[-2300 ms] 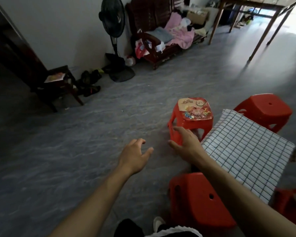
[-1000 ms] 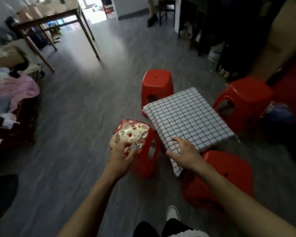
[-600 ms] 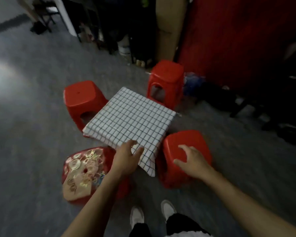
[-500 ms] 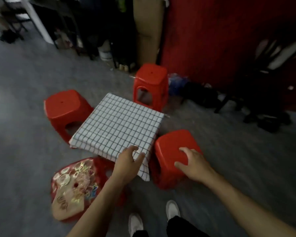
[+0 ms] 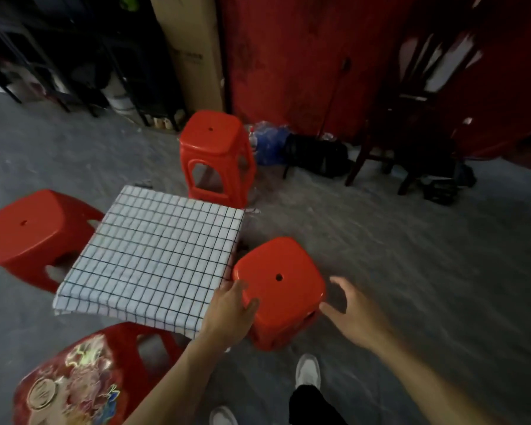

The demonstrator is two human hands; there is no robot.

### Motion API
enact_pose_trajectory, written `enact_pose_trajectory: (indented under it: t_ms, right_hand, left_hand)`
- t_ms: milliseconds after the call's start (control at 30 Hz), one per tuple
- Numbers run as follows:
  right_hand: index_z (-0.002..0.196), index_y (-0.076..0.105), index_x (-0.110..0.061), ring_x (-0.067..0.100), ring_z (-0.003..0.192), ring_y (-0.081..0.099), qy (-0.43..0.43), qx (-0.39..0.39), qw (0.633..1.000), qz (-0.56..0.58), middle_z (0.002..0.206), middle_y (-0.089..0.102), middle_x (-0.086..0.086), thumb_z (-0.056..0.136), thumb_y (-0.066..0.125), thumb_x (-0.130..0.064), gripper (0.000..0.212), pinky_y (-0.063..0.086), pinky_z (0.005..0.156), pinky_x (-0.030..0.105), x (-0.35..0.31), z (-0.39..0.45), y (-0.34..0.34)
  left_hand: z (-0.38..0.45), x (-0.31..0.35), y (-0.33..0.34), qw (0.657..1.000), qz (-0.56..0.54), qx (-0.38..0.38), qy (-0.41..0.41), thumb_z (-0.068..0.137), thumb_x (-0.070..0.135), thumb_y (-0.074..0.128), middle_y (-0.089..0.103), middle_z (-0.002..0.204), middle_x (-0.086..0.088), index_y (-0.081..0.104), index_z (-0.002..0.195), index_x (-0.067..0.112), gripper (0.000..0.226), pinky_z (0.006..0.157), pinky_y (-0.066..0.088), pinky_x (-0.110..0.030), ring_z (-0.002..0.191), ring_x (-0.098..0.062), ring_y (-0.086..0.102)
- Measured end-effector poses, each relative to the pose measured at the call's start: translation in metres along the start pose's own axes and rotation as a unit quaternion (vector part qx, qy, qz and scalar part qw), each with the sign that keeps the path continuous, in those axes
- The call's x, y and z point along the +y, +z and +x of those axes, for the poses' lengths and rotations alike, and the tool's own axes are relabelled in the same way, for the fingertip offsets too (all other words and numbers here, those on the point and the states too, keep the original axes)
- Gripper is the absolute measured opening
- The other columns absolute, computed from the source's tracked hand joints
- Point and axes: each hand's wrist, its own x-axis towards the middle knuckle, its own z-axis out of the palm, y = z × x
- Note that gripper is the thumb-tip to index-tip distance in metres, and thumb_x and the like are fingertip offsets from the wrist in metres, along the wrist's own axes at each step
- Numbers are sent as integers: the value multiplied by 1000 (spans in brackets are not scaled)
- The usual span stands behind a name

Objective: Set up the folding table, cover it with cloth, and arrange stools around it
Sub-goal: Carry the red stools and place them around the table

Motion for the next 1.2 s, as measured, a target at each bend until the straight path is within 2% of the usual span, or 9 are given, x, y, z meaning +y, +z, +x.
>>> enact_pose_trajectory:
  t_ms: [133, 233, 400, 600, 700, 800, 933, 1067, 1200]
  right_hand:
    - [138, 48, -24, 18, 121, 54, -15, 20, 1000, 8, 134, 56, 3, 88, 67, -41, 57, 39, 98, 26, 24, 54, 4]
    - [139, 47, -24, 19, 124, 52, -25, 31, 999, 1, 136, 54, 2, 89, 66, -40, 56, 40, 101, 30, 36, 92, 14]
    - [149, 35, -28, 15, 132, 42, -48, -57, 995, -72, 145, 39, -1, 87, 65, -47, 71, 33, 108, 25, 62, 135, 67]
    - [153, 23, -30, 20, 140, 32, -24, -82, 990, -108, 152, 27, 1, 88, 59, -53, 77, 35, 112, 43, 96, 180, 132]
    - [154, 13, -35, 26, 147, 19, -6, -98, 987, -130, 159, 14, 5, 88, 48, -58, 78, 28, 116, 50, 108, 206, 156]
    - [155, 3, -38, 31, 149, 5, 11, -116, 978, -175, 164, -3, 6, 95, 45, -56, 76, 15, 119, 53, 116, 228, 171]
    - [154, -3, -43, 37, 148, 8, 39, -71, 988, -133, 163, -5, 13, 87, 57, -61, 91, 17, 118, 54, 124, 259, 183]
    - [151, -10, -48, 39, 148, 10, 49, -95, 986, -131, 162, -7, 14, 78, 66, -65, 106, 22, 116, 58, 137, 288, 196]
    - [149, -8, -47, 36, 145, 22, 35, -80, 990, -111, 159, 9, 16, 70, 73, -64, 115, 30, 114, 55, 145, 306, 208]
  left_hand:
    - [27, -4, 43, 999, -6, -13, -36, 87, 57, 46, 60, 122, -3, 51, 134, 23, 58, 92, 49, -42, 110, -21, 55]
    - [45, -9, 75, 998, -25, -13, -50, 91, 50, 52, 54, 133, -4, 37, 145, 21, 63, 96, 45, -40, 117, -24, 51]
    - [85, -25, 121, 997, -45, 24, -49, 92, 40, 61, 30, 151, -9, 23, 152, 19, 74, 94, 46, -37, 128, -28, 44]
    - [126, -58, 174, 995, -38, 7, -91, 93, 45, 54, 25, 154, -10, 23, 150, 22, 68, 97, 47, -41, 130, -30, 38]
    - [140, -67, 200, 995, 4, -13, -94, 93, 49, 52, 19, 157, -9, 22, 148, 25, 68, 102, 45, -45, 136, -31, 30]
    - [153, -75, 220, 992, 3, -15, -126, 88, 48, 59, 0, 162, -7, 18, 149, 30, 76, 104, 44, -48, 142, -32, 19]
    - [166, -87, 238, 987, -13, -2, -161, 80, 43, 73, -19, 160, -6, 7, 151, 36, 97, 103, 46, -49, 145, -34, 9]
    - [174, -90, 248, 978, -83, 3, -190, 81, 34, 74, -15, 161, -16, -2, 155, 34, 106, 111, 35, -49, 146, -38, 5]
    - [182, -95, 251, 965, -132, 29, -224, 81, 31, 74, 0, 161, -22, -3, 154, 36, 106, 113, 29, -54, 143, -43, 15]
